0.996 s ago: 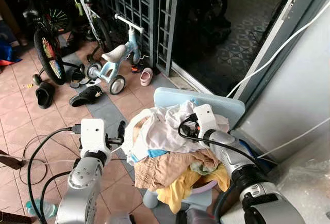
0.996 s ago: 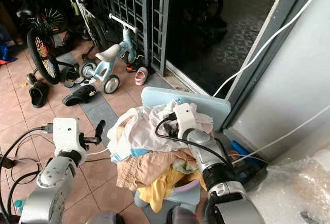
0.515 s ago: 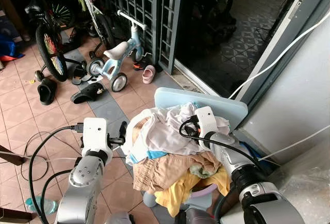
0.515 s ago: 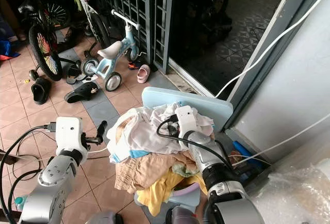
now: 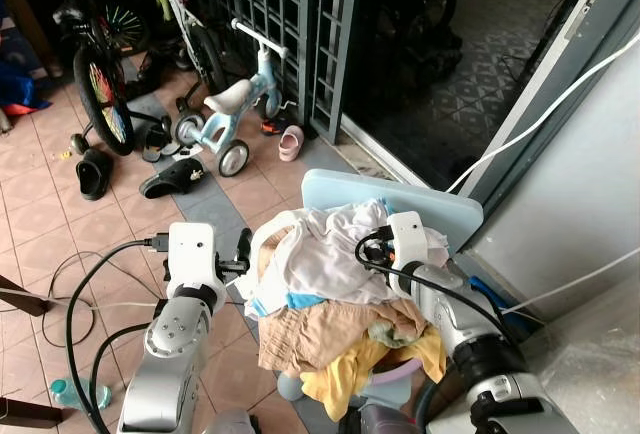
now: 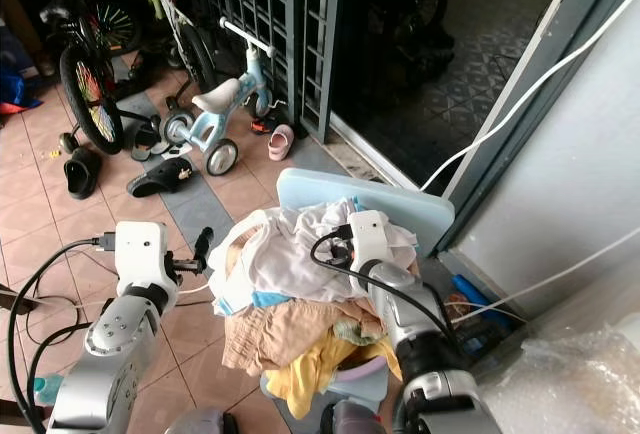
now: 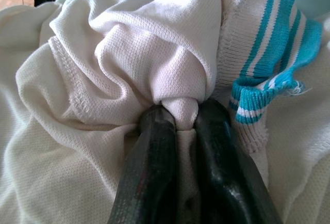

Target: Clothes washing

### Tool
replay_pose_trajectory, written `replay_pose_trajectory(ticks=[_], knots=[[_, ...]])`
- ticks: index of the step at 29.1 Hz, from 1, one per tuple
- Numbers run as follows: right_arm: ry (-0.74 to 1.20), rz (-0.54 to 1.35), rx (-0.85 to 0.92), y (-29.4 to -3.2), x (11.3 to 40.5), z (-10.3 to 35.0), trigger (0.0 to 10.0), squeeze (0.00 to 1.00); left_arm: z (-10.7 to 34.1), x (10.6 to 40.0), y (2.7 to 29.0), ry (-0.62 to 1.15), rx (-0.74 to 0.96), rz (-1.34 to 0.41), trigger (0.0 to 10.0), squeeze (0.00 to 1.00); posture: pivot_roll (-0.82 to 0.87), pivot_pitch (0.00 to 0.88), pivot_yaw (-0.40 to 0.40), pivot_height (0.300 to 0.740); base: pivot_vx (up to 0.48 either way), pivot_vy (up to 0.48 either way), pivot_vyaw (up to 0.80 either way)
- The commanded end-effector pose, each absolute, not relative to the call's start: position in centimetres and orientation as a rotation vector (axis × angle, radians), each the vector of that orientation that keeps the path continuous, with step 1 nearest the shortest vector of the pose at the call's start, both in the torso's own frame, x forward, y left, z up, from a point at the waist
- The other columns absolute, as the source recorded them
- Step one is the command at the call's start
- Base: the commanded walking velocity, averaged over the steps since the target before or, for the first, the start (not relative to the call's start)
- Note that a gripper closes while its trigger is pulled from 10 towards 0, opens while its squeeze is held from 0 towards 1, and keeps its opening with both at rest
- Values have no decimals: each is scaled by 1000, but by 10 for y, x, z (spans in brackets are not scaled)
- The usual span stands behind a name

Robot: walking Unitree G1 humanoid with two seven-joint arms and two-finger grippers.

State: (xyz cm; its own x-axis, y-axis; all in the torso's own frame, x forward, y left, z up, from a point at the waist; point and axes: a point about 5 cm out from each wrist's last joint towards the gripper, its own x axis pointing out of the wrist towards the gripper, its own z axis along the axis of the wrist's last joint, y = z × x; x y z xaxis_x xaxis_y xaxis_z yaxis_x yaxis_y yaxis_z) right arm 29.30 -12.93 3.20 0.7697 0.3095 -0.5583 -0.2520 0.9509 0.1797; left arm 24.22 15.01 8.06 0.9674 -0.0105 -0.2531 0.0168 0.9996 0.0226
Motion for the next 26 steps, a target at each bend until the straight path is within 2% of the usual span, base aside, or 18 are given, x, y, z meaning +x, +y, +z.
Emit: replay_pose_trajectory(ticks=[1,6,10,11,12,14,16,21,22,23,26], knots=[[631,256,168,-134,281,28,0,0,79,247,147,265,35,-26,10000,0,-28,53,6,740,0,0,0],[528,204,232,-135,280,43,0,0,87,259,141,211,105,-54,10000,0,-36,49,31,740,0,0,0],[331,184,235,-136,284,74,0,0,91,265,144,202,113,-50,10000,0,-42,54,70,740,0,0,0],[331,184,235,-136,284,74,0,0,91,265,144,202,113,-50,10000,0,-42,54,70,740,0,0,0],[232,132,256,-142,285,88,0,0,91,265,146,204,125,-39,10000,0,-40,48,68,740,0,0,0],[173,97,280,-146,285,97,0,0,89,264,146,208,128,-38,10000,0,-37,34,61,740,0,0,0],[74,56,218,-156,281,108,0,0,83,261,143,215,129,-42,10000,0,-41,1,54,740,0,0,0],[54,12,214,-161,274,110,0,0,75,260,140,244,107,-56,10000,0,-53,0,57,740,0,0,0],[58,3,220,-161,274,110,3843,0,75,261,140,248,106,-62,10000,0,-59,0,61,740,-382,0,0],[52,8,220,-161,274,111,10000,0,74,262,140,246,102,-62,10000,0,-65,0,64,740,-356,0,-788],[43,8,188,-162,276,113,10000,0,76,266,141,236,97,-57,10000,0,-68,0,70,740,-344,0,-731]])
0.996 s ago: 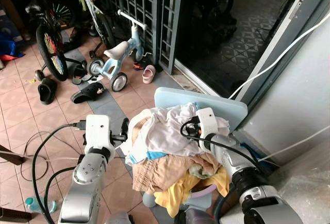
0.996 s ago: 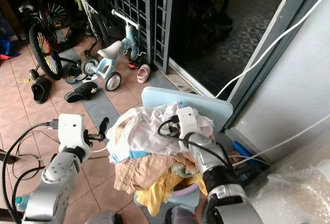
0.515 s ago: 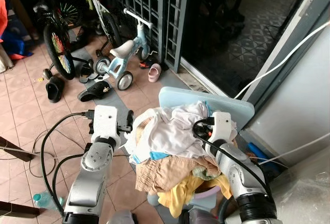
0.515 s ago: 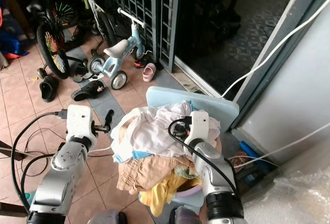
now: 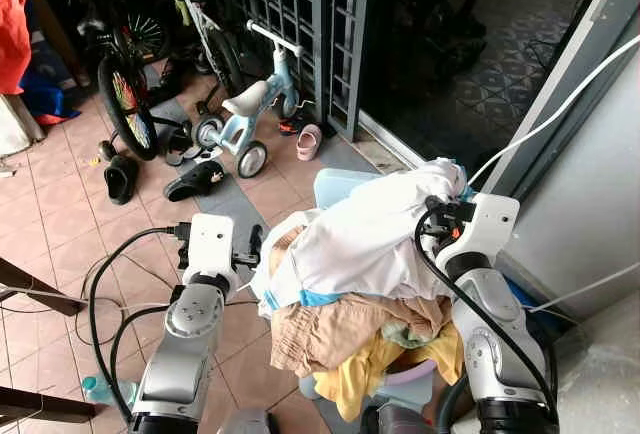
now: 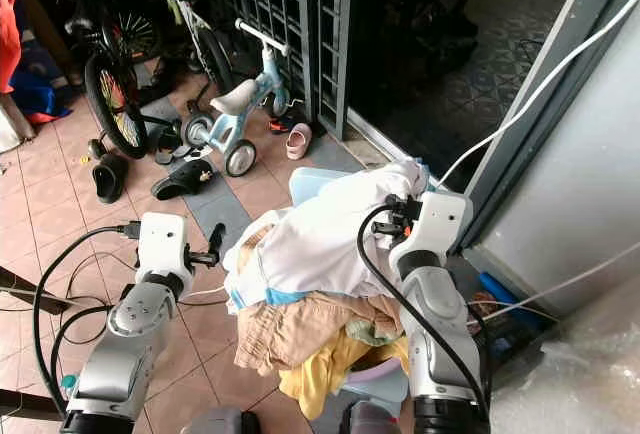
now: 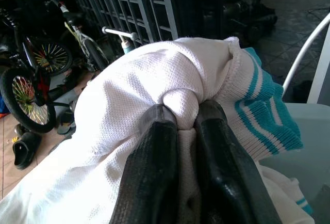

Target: Clothes washing

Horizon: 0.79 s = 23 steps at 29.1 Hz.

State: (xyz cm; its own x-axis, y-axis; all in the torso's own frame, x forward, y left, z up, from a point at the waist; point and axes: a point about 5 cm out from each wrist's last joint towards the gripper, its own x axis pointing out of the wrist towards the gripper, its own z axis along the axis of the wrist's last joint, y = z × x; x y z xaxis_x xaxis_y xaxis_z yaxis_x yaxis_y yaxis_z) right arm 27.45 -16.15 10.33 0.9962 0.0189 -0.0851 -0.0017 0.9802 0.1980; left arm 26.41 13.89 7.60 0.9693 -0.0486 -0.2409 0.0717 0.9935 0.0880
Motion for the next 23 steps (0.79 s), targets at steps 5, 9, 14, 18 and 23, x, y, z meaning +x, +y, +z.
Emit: replay_pose_trajectory(ticks=[5,9,14,18,23], knots=[[34,-2,188,-164,278,114,10000,0,78,269,141,228,97,-57,10000,0,-70,0,78,740,-332,0,-649],[32,2,186,-163,280,114,10000,0,78,270,140,225,97,-67,10000,0,-71,0,77,740,-313,0,-489],[31,13,177,-162,281,115,10000,0,78,272,139,223,93,-63,10000,0,-73,0,69,740,-305,0,0],[28,13,166,-161,283,116,10000,0,78,272,138,221,89,-62,10000,0,-75,0,66,740,-295,0,0],[34,-30,148,-166,285,117,10000,0,78,272,138,219,85,-58,10000,0,-77,0,63,740,0,0,-635]])
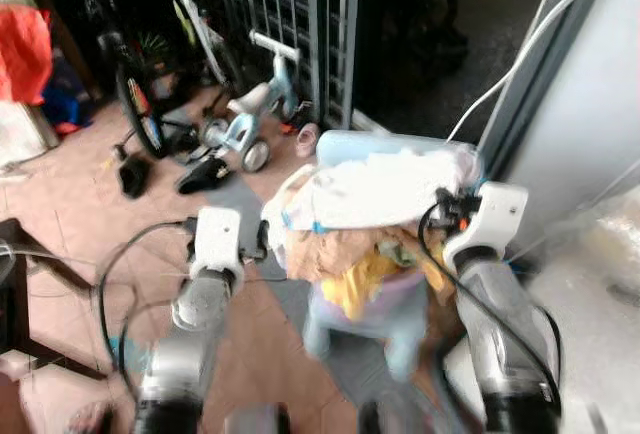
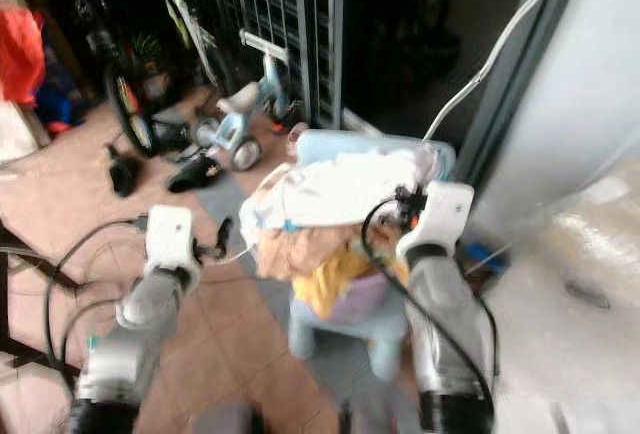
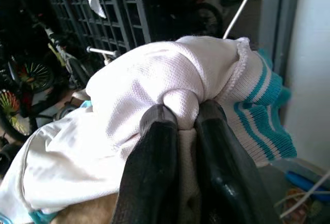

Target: Clothes washing

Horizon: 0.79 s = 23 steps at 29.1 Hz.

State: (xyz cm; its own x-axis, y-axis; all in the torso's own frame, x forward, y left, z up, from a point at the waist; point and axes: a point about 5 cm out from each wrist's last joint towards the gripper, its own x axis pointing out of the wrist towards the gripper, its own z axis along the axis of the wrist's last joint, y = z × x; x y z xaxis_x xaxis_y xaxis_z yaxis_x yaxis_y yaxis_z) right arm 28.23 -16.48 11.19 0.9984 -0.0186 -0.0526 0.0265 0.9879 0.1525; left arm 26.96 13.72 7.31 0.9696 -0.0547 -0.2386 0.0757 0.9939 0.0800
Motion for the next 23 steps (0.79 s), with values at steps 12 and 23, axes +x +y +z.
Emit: replay_pose_trajectory(ticks=[12,23], knots=[[39,-154,30,-186,285,116,10000,0,82,271,131,185,23,-141,10000,0,-91,0,67,740,0,0,-769],[51,-311,-48,-209,281,113,10000,0,79,268,134,200,27,-148,10000,0,-82,0,67,740,0,-110,-769]])
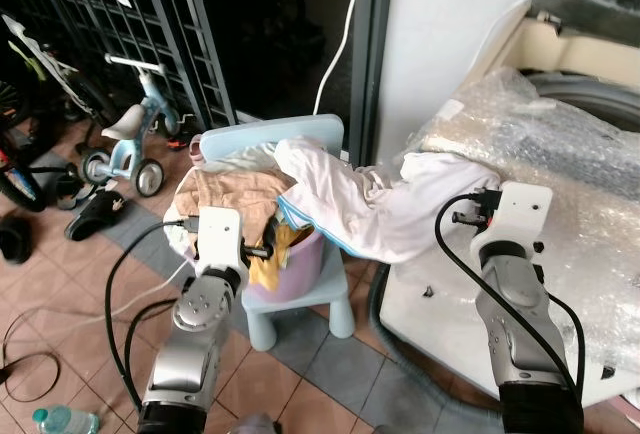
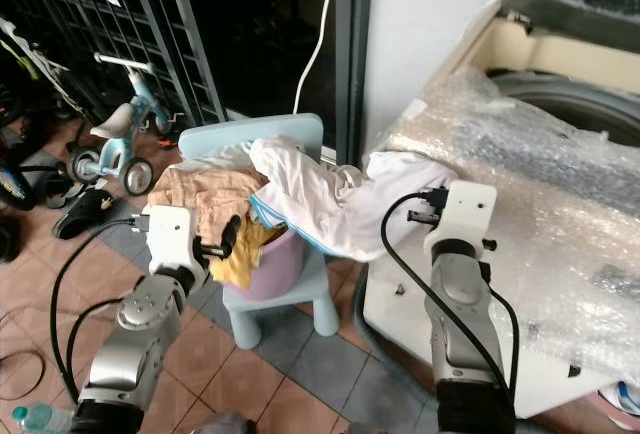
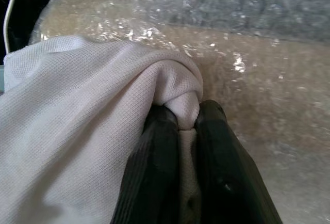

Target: Clothes washing

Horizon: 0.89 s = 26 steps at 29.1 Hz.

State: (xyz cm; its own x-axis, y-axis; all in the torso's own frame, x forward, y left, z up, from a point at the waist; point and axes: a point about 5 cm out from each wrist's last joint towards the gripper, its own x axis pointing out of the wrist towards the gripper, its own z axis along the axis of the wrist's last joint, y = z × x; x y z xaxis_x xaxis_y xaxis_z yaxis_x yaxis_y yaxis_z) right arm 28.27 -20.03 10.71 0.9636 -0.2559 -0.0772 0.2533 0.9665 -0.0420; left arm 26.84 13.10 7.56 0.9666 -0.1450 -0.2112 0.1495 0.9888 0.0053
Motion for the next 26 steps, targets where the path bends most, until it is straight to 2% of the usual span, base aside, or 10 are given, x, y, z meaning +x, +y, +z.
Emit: replay_pose_trajectory(ticks=[1,7,11,14,17,21,26], knots=[[56,-322,-48,-210,278,112,10000,0,79,268,134,200,28,-148,10000,0,-80,0,64,740,0,0,-769],[141,-324,-48,-208,237,91,10000,0,77,265,137,210,25,-138,10000,0,-82,0,51,740,0,0,-769],[175,-303,-44,-205,224,84,10000,0,76,263,137,212,23,-137,10000,0,-76,0,35,740,0,0,-769],[215,-202,-28,-195,201,76,10000,0,73,248,141,223,3,-111,10000,0,-61,0,-1,740,0,0,-783],[236,-167,-30,-191,194,71,10000,0,68,237,146,246,-11,-104,10000,0,-67,0,-6,740,0,0,-800],[250,-149,-35,-188,194,66,10000,0,63,230,149,260,-1,-119,10000,0,-65,0,-8,740,0,0,-800],[157,-76,-47,-185,229,90,10000,0,86,245,148,195,49,-173,10000,0,-49,0,-13,740,0,0,-800]])
